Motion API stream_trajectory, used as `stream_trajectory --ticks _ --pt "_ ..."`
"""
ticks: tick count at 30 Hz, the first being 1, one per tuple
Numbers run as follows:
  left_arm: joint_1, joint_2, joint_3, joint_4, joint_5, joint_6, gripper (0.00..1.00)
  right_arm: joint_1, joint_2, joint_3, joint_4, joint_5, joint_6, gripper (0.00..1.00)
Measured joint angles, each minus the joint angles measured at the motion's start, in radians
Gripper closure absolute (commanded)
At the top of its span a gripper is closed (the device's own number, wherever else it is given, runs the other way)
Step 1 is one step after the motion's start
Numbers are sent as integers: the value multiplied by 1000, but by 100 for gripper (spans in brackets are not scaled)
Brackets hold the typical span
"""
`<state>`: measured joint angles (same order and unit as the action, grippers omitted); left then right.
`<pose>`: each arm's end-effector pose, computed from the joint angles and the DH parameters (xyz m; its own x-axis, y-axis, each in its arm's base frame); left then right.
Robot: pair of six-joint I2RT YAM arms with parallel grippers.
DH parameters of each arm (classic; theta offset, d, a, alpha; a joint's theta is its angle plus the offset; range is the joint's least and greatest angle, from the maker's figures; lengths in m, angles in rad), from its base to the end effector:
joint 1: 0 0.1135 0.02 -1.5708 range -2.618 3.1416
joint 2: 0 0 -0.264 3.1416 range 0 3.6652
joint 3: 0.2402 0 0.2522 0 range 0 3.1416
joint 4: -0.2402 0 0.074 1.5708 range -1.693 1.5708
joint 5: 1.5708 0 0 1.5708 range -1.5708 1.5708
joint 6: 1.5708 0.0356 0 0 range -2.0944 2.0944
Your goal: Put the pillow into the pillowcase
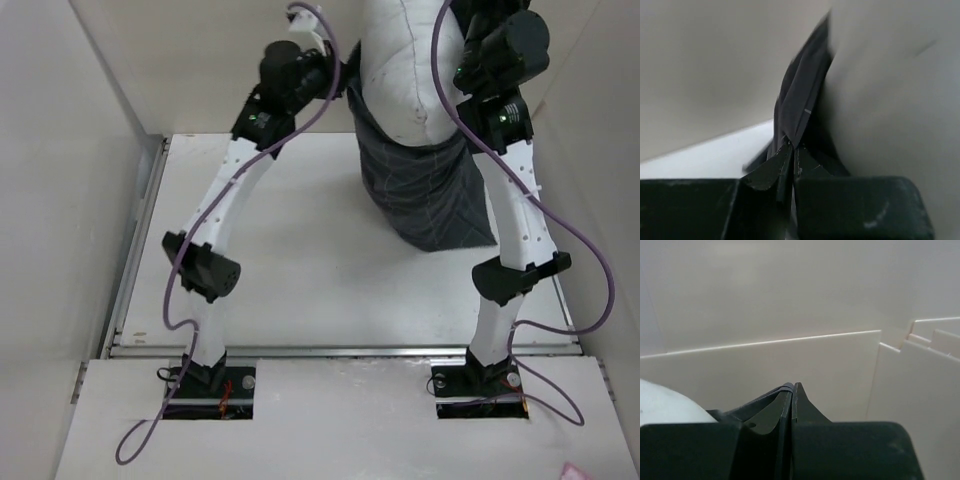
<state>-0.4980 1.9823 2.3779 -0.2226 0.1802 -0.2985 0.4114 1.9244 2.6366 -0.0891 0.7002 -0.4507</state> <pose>0.3799 -0.2138 0.5240 -0.0393 -0.3080 -0.9506 0.6419 0.7213 -0.2602 0.3206 0.1149 0.6257 0.4057 -0.1864 -0.8948 0.3894 0.9209 -0.0153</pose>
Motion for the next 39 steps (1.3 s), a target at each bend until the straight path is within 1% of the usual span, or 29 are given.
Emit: stream_trajectory --ticks 1,3,5,8,10,12,14,17,19,23,24,25,26,27,28,29,31,33,35,37,38,39 --pt "-14 34 6 -13 -9 1 100 1 -11 -3 13 -1 -14 100" --pt "-45 62 -74 -26 -21 0 100 7 -21 -3 30 -13 -34 100" --pt "-57 49 -212 -22 -40 -8 100 28 -32 -42 35 -29 -42 100" --pt "-42 -52 -495 -6 -93 -47 100 92 -48 -192 -21 -80 -5 100" --pt "-1 -135 -676 14 -111 -77 100 125 -35 -287 -111 -167 68 100" --pt "66 -205 -828 22 -114 -109 100 147 -12 -387 -216 -336 159 100" --pt "135 -234 -927 24 -114 -133 100 158 8 -472 -301 -504 243 100" --pt "209 -229 -1001 -3 -149 -143 100 171 18 -567 -396 -661 341 100" --pt "229 -217 -1013 -17 -164 -148 100 173 17 -606 -426 -703 389 100" --pt "211 -204 -1013 1 -150 -156 100 169 4 -646 -439 -743 443 98" --pt "206 -203 -1014 4 -145 -156 87 167 0 -651 -439 -753 450 96" --pt "200 -203 -1017 8 -142 -156 63 166 -5 -653 -443 -769 453 96" --pt "196 -203 -1024 11 -141 -152 35 164 -10 -655 -448 -785 456 93" --pt "194 -203 -1035 13 -143 -149 1 164 -14 -655 -452 -801 459 85" --pt "192 -205 -1051 14 -148 -148 0 164 -17 -654 -455 -819 458 60" --pt "193 -208 -1075 15 -154 -155 0 164 -19 -653 -461 -838 457 49" --pt "200 -227 -1144 24 -160 -159 0 167 -19 -649 -480 -868 438 31" --pt "207 -269 -1225 18 -163 -171 0 180 -19 -647 -506 -864 417 27" --pt "218 -356 -1328 22 -162 -189 0 200 -20 -646 -526 -829 403 20" --pt "233 -471 -1418 27 -160 -211 0 227 -29 -653 -545 -766 395 20" --pt "241 -537 -1462 44 -155 -225 0 240 -41 -664 -552 -729 398 17" --pt "253 -603 -1503 59 -148 -238 0 252 -60 -686 -556 -686 406 17"
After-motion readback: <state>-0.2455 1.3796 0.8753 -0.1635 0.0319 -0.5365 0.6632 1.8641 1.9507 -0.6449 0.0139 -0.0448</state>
